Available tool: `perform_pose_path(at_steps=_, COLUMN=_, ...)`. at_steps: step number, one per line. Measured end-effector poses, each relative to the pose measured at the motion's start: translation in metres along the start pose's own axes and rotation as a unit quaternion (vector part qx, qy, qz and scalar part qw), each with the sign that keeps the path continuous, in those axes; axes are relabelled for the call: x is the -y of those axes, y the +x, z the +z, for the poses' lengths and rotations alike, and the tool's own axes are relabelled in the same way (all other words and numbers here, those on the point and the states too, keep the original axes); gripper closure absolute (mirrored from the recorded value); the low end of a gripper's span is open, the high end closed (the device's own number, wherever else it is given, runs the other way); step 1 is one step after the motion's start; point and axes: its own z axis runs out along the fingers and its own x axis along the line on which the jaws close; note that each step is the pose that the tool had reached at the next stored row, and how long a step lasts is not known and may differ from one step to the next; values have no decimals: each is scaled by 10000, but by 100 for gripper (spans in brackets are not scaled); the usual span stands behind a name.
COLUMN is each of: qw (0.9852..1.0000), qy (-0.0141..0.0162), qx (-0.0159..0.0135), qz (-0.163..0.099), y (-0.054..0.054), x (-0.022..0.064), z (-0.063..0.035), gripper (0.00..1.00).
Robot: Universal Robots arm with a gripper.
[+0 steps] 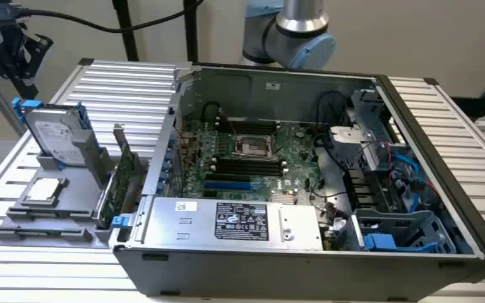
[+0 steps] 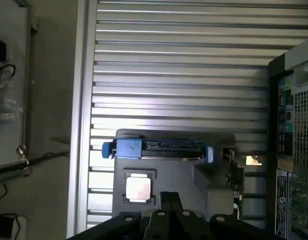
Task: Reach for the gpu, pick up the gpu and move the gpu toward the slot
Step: 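Reach for the gpu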
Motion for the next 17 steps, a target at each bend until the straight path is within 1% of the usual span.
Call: perform_pose_path(at_steps=17, qw=10000, qy=0, qx=0, qz=0, y=0, x=0, z=0, gripper=89)
